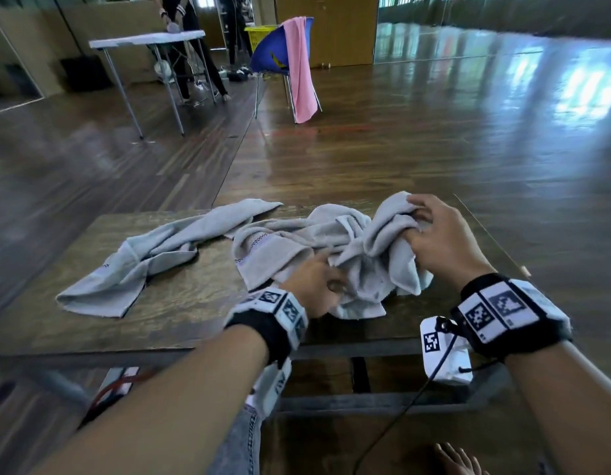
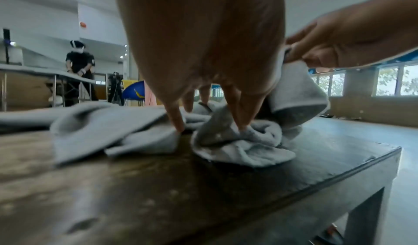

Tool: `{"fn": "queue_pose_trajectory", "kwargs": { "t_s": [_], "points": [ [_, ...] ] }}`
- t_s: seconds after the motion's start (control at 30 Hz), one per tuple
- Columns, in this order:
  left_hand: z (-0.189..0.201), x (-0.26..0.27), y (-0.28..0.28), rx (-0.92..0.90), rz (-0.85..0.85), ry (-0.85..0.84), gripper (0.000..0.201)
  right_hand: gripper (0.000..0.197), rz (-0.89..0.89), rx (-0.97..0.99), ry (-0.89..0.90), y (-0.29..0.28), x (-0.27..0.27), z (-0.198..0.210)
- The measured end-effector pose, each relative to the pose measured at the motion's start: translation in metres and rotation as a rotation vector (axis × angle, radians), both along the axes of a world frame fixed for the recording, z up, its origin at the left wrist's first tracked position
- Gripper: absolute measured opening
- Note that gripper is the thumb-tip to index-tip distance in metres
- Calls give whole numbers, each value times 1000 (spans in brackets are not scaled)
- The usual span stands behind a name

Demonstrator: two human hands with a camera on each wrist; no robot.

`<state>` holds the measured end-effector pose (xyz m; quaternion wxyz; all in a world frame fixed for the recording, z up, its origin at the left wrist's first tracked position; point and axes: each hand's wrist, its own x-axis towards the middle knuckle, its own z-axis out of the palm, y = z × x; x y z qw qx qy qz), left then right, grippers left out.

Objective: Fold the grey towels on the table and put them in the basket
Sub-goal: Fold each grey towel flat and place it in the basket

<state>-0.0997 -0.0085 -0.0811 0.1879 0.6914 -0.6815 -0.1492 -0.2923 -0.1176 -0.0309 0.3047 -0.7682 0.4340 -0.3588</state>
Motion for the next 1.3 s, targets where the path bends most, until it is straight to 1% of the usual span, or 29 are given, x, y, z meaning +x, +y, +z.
{"fn": "queue_pose_trajectory", "kwargs": {
  "t_s": [0.07, 0.1, 0.13, 0.17, 0.2, 0.23, 0.3, 0.33, 0.37, 0.4, 0.47, 0.5, 0.53, 0.6, 0.67, 0.7, 0.77, 0.8, 0.83, 0.87, 0.9, 0.93, 0.97, 1.0, 1.03, 1.1, 1.13, 1.23, 1.3],
  "points": [
    [-10, -12, -8, 234, 60, 43, 29, 53, 1, -44, -58, 1, 0, 4],
    [-12, -16, -13, 272, 121, 51, 29, 54, 5, -57, -79, 1, 0, 5],
    [-10, -18, -17, 257, 183, 29, 25, 56, 24, -54, -89, 1, -2, 7],
    [-4, -20, -21, 197, 234, 2, 21, 58, 64, -32, -76, 1, -4, 9],
    [5, -20, -24, 122, 278, -1, 20, 60, 125, -3, -16, 1, -6, 9],
    [14, -20, -27, 46, 314, 56, 21, 62, 181, 13, 111, 0, -8, 9],
    [34, -20, -33, -48, 337, 256, 23, 70, 227, 17, 410, 0, -11, 6],
    [44, -23, -35, -82, 319, 332, 26, 77, 227, 36, 471, 1, -13, 6],
    [53, -28, -36, -124, 296, 394, 28, 81, 242, 84, 443, 3, -14, 7],
    [61, -36, -37, -167, 272, 453, 29, 80, 289, 147, 350, 5, -13, 9],
    [77, -53, -38, -231, 232, 588, 36, 71, 414, 252, 137, 11, -8, 15],
    [83, -61, -38, -249, 212, 632, 43, 69, 428, 249, 72, 12, -7, 16],
    [88, -66, -38, -253, 189, 636, 50, 67, 403, 215, 37, 13, -6, 15],
    [92, -70, -38, -251, 131, 574, 59, 49, 243, 128, 66, 13, -8, 10],
    [89, -68, -37, -261, 117, 511, 59, 29, 72, 67, 141, 9, -15, 2],
    [86, -65, -37, -274, 123, 482, 55, 23, 30, 43, 143, 7, -20, -1],
    [78, -59, -35, -273, 106, 414, 43, 21, -5, 33, 102, 5, -28, -3],
    [75, -58, -35, -245, 71, 399, 42, 18, 9, 58, 84, 3, -32, -4],
    [73, -58, -35, -197, 34, 402, 46, 11, 61, 97, 80, 3, -35, -4],
    [71, -59, -36, -138, 9, 416, 55, 8, 138, 143, 102, 5, -37, -4],
    [71, -62, -38, -78, -4, 437, 65, 16, 201, 185, 135, 6, -38, -6],
    [71, -65, -41, -29, -14, 450, 73, 27, 220, 223, 149, 7, -38, -9],
    [72, -68, -44, 2, -25, 455, 77, 36, 188, 247, 143, 8, -38, -12],
    [73, -71, -46, 18, -41, 455, 78, 39, 137, 241, 124, 8, -39, -15],
    [74, -74, -47, 28, -62, 457, 79, 36, 82, 214, 111, 8, -41, -18],
    [73, -76, -49, 41, -92, 457, 79, 15, -33, 116, 92, 5, -46, -25],
    [71, -75, -51, 39, -98, 451, 78, 9, -80, 73, 74, 5, -49, -27],
    [64, -68, -60, -19, -56, 490, 68, 15, -147, 22, -8, 1, -56, -34],
    [58, -63, -66, -76, -29, 459, 52, 15, -175, 32, -61, -5, -55, -36]
  ]
}}
